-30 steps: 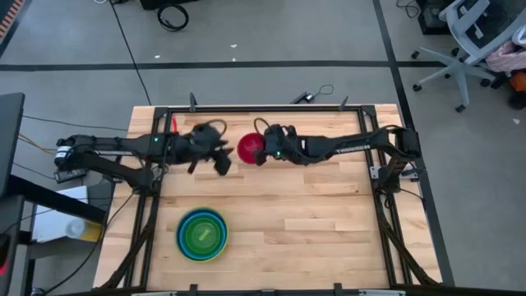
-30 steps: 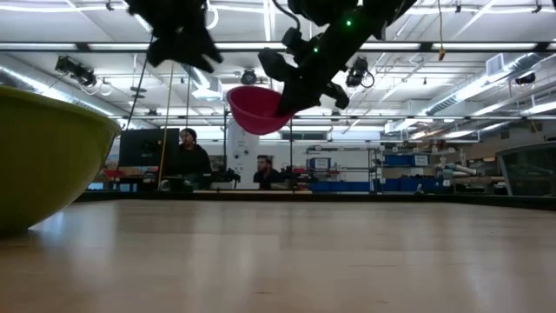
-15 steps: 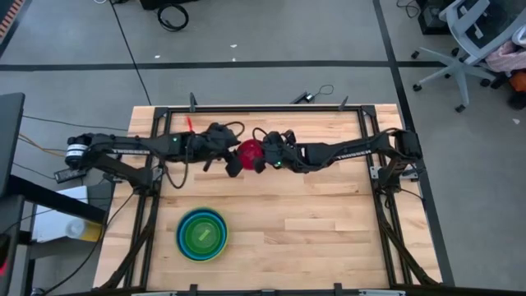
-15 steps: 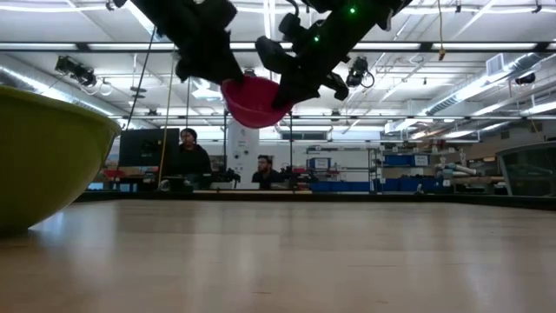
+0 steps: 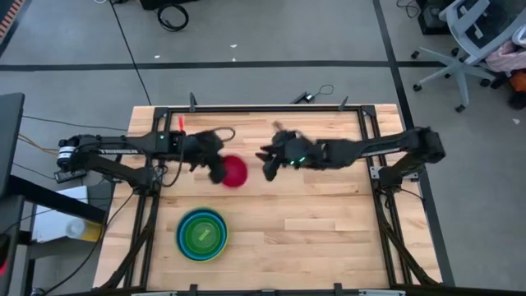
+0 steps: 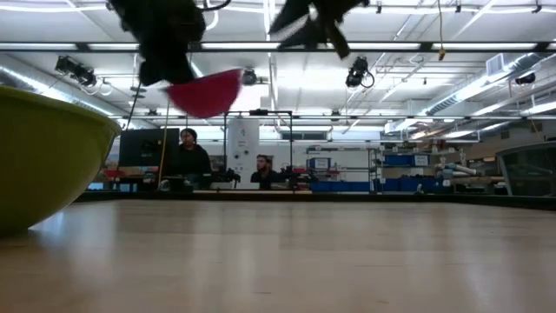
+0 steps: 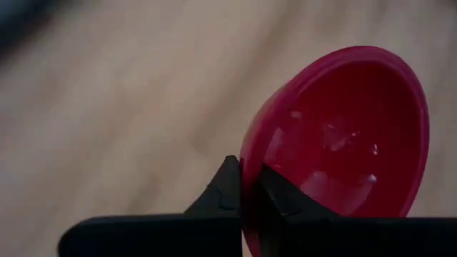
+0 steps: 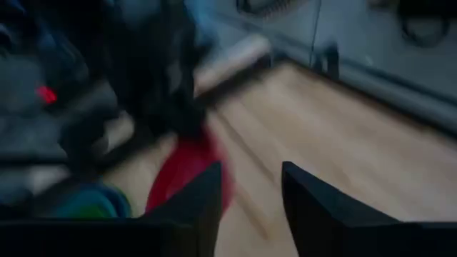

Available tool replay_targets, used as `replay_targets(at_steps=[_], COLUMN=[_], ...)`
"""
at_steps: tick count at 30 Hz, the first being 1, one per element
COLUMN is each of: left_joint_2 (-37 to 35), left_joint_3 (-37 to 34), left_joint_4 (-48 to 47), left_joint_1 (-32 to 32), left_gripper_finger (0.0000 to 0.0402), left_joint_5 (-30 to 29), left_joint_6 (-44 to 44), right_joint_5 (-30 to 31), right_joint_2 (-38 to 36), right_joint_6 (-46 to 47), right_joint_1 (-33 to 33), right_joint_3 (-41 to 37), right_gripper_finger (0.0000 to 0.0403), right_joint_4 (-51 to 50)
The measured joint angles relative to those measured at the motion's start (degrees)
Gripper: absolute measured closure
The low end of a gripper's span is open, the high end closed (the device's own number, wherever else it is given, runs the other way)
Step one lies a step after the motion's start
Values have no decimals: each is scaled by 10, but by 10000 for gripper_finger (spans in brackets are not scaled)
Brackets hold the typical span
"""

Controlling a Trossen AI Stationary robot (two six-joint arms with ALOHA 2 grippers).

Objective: Nest bowls inside each other
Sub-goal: Stack the red bowl on top of the light green bowl

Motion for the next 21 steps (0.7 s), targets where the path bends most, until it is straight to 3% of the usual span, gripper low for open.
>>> replay_targets(at_steps=[4, 6, 8, 11, 14, 18, 21], left_joint_2=[-21, -23, -23, -21, -11, 8, 30], left_joint_3=[2, 1, -3, -13, -32, -54, -57], left_joint_4=[-132, -198, -207, -205, -153, -70, -58], left_joint_1=[-7, -32, -72, -148, -210, -251, -266], left_gripper_finger=[391, 391, 391, 391, 385, 379, 373], left_joint_5=[175, 231, 266, 273, 242, 226, 205], left_joint_6=[24, 44, 44, 33, -1, -64, -99], right_joint_5=[17, 35, 46, 54, 54, 53, 52], right_joint_2=[-53, -70, -85, -98, -99, -96, -92], right_joint_6=[-20, -25, -26, -22, -8, 6, 10], right_joint_1=[-2, -8, -16, -29, -32, -32, -31], right_joint_3=[2, 1, 1, 1, 0, 0, 0], right_gripper_finger=[230, 226, 226, 226, 225, 226, 225], right_joint_4=[-29, -59, -88, -124, -148, -156, -158])
